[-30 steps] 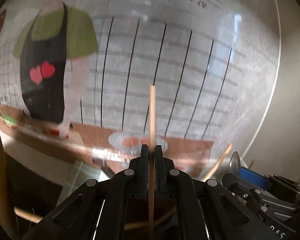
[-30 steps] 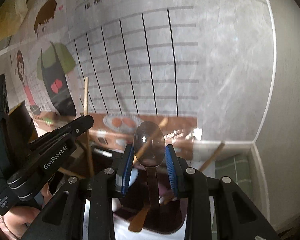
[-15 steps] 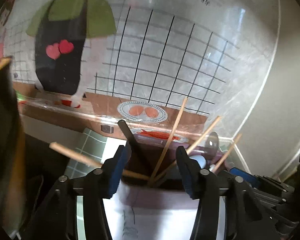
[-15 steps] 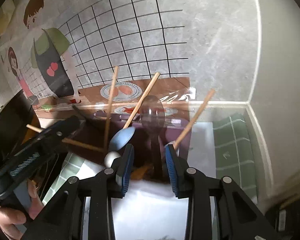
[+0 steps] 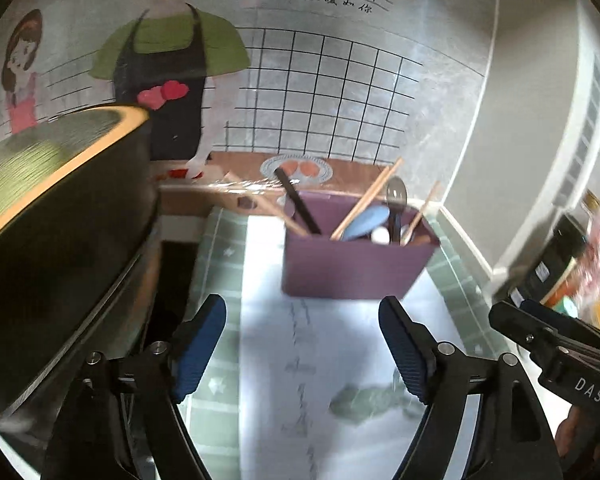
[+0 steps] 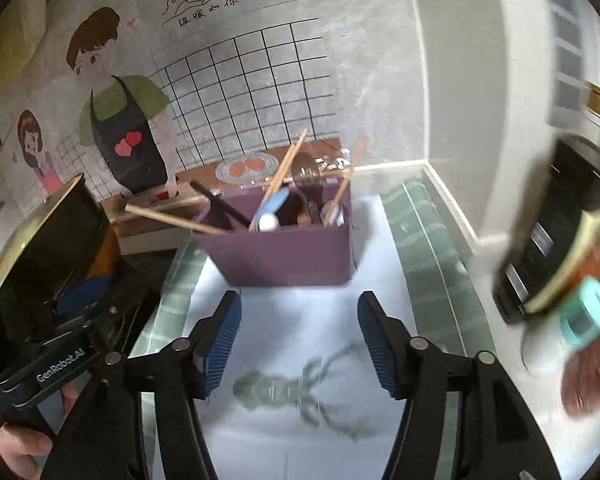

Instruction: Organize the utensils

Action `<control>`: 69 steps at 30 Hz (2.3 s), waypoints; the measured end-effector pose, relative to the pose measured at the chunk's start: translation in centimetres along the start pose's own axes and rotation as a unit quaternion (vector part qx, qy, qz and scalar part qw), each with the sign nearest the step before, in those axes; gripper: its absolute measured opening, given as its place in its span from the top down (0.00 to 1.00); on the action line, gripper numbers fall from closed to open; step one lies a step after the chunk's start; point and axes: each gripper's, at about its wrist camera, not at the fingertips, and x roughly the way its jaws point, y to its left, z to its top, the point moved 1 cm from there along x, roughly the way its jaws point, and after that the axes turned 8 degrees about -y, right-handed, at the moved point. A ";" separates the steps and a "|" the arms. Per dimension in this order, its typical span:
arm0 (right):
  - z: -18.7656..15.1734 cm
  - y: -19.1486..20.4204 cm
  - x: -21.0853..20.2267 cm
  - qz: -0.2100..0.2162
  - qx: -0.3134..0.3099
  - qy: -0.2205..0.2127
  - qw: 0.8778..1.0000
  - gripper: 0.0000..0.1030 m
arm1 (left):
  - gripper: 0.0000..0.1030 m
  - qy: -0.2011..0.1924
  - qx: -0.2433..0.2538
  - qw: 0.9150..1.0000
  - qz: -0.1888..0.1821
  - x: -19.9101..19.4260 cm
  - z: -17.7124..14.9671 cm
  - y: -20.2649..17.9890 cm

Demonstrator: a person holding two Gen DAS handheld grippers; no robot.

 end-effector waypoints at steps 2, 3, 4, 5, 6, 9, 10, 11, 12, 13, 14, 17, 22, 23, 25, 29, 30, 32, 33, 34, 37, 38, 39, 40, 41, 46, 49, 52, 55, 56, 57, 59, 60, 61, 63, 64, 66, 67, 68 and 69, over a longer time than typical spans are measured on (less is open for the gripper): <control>-1.1 0.3 -1.5 -0.010 -0.010 0.001 1.000 0.35 | 0.18 -0.007 0.003 1.000 0.004 -2.0 -1.4 0.0; -1.7 0.3 -2.4 -0.014 -0.013 -0.002 1.000 0.31 | 0.15 -0.009 0.007 1.000 0.007 -3.0 -2.0 -0.1; -2.1 0.3 -3.2 -0.015 -0.015 -0.006 1.000 0.30 | 0.14 -0.012 0.011 1.000 0.010 -3.9 -2.6 -0.2; -2.7 0.2 -4.2 -0.014 -0.017 -0.013 1.000 0.27 | 0.13 -0.018 0.019 1.000 0.016 -5.2 -3.4 -0.6; -3.0 0.1 -4.9 -0.014 -0.019 -0.016 1.000 0.25 | 0.11 -0.023 0.024 0.999 0.021 -6.0 -3.9 -0.8; -4.4 -0.2 -7.2 -0.022 -0.035 -0.037 0.998 0.22 | 0.07 -0.045 0.030 0.998 0.033 -8.9 -5.7 -1.9; -5.0 -0.4 -8.0 -0.027 -0.044 -0.046 0.998 0.21 | 0.06 -0.052 0.032 0.997 0.038 -9.7 -6.2 -2.3; -5.5 -0.5 -8.5 -0.029 -0.051 -0.052 0.997 0.21 | 0.06 -0.057 0.034 0.997 0.043 -10.5 -6.8 -2.6; -6.1 -0.6 -9.1 -0.030 -0.062 -0.055 0.996 0.20 | 0.05 -0.061 0.036 0.996 0.050 -11.2 -7.3 -3.1; -6.5 -0.6 -9.5 -0.030 -0.074 -0.055 0.995 0.20 | 0.02 -0.060 0.040 0.996 0.057 -11.8 -7.8 -3.5; -7.1 -0.8 -10.0 -0.028 -0.086 -0.055 0.994 0.20 | 0.02 -0.056 0.043 0.996 0.061 -12.3 -8.3 -4.0; -8.6 -1.4 -11.4 -0.025 -0.093 -0.065 0.993 0.19 | 0.02 -0.056 0.043 0.996 0.061 -14.1 -9.7 -5.3; -10.1 -2.5 -13.1 -0.005 -0.077 -0.075 0.994 0.13 | 0.01 -0.064 0.042 0.995 0.069 -16.3 -11.2 -6.4; -10.3 -2.6 -13.5 -0.006 -0.079 -0.080 0.994 0.13 | 0.01 -0.063 0.043 0.994 0.072 -16.6 -11.3 -6.6; -10.5 -2.8 -14.0 -0.011 -0.082 -0.087 0.993 0.13 | 0.00 -0.064 0.041 0.994 0.078 -16.9 -11.5 -6.7; -10.6 -3.4 -14.5 -0.007 -0.074 -0.087 0.993 0.12 | 0.00 -0.065 0.029 0.994 0.080 -17.5 -11.6 -6.6; -10.6 -3.5 -14.5 -0.008 -0.072 -0.088 0.994 0.12 | 0.00 -0.065 0.029 0.994 0.080 -17.5 -11.6 -6.5; -10.7 -3.6 -14.6 -0.009 -0.070 -0.088 0.994 0.11 | 0.00 -0.064 0.028 0.994 0.081 -17.6 -11.6 -6.5; -10.8 -3.7 -14.7 -0.009 -0.070 -0.088 0.994 0.11 | 0.00 -0.064 0.028 0.994 0.080 -17.5 -11.6 -6.4; -10.8 -3.7 -14.7 -0.009 -0.070 -0.087 0.994 0.11 | 0.00 -0.064 0.027 0.994 0.080 -17.6 -11.6 -6.4; -11.1 -3.4 -14.6 -0.008 -0.074 -0.083 0.994 0.11 | 0.00 -0.063 0.022 0.995 0.079 -17.8 -11.7 -6.3; -11.1 -3.3 -14.7 -0.009 -0.077 -0.084 0.993 0.11 | 0.00 -0.063 0.021 0.995 0.080 -17.8 -11.8 -6.3; -11.2 -3.2 -14.7 -0.010 -0.081 -0.085 0.993 0.11 | 0.00 -0.063 0.021 0.995 0.081 -17.9 -11.9 -6.2; -11.3 -3.1 -14.8 -0.010 -0.086 -0.085 0.993 0.11 | 0.00 -0.064 0.021 0.994 0.082 -18.0 -12.0 -6.2; -11.4 -3.0 -14.9 -0.010 -0.089 -0.086 0.992 0.11 | 0.00 -0.064 0.019 0.994 0.083 -18.1 -12.0 -6.2; -11.5 -2.9 -15.1 -0.011 -0.099 -0.088 0.991 0.11 | 0.00 -0.064 0.010 0.994 0.083 -18.3 -12.2 -6.2; -11.6 -3.0 -15.2 -0.007 -0.095 -0.087 0.992 0.11 | 0.00 -0.064 0.014 0.994 0.083 -18.4 -12.2 -6.2; -11.6 -3.0 -15.3 -0.004 -0.095 -0.089 0.992 0.11 | 0.00 -0.066 0.017 0.994 0.083 -18.5 -12.4 -6.4; -11.6 -3.0 -15.5 -0.003 -0.095 -0.091 0.991 0.11 | 0.00 -0.067 0.018 0.994 0.085 -18.7 -12.5 -6.5; -11.6 -3.0 -15.6 -0.003 -0.094 -0.091 0.991 0.11 | 0.00 -0.066 0.018 0.994 0.085 -18.8 -12.5 -6.4; -11.6 -3.1 -15.5 -0.003 -0.094 -0.091 0.991 0.11 | 0.00 -0.066 0.017 0.994 0.085 -18.7 -12.5 -6.4; -11.6 -3.1 -15.6 -0.003 -0.093 -0.090 0.992 0.10 | 0.00 -0.064 0.015 0.994 0.085 -18.8 -12.5 -6.4; -11.6 -3.1 -15.6 -0.003 -0.092 -0.090 0.992 0.10 | 0.00 -0.063 0.014 0.994 0.086 -18.8 -12.5 -6.4; -11.6 -3.1 -15.6 -0.003 -0.091 -0.088 0.992 0.10 | 0.00 -0.064 0.013 0.994 0.087 -18.9 -12.6 -6.4; -11.6 -3.1 -15.5 -0.002 -0.091 -0.086 0.992 0.10 | 0.00 -0.065 0.012 0.994 0.089 -19.0 -12.6 -6.3; -11.7 -3.1 -15.5 -0.002 -0.091 -0.086 0.992 0.10 | 0.00 -0.065 0.012 0.994 0.089 -19.0 -12.6 -6.3; -11.8 -3.1 -15.4 -0.002 -0.091 -0.085 0.992 0.10 | 0.00 -0.065 0.012 0.994 0.089 -19.0 -12.7 -6.3; -11.8 -3.0 -15.4 -0.002 -0.091 -0.085 0.992 0.10 | 0.00 -0.065 0.011 0.994 0.090 -19.0 -12.6 -6.2; -11.8 -3.0 -15.4 -0.002 -0.091 -0.085 0.992 0.10 | 0.00 -0.065 0.010 0.994 0.090 -19.0 -12.7 -6.2; -11.8 -3.0 -15.4 -0.002 -0.091 -0.085 0.992 0.10 | 0.00 -0.065 0.010 0.994 0.090 -19.0 -12.7 -6.2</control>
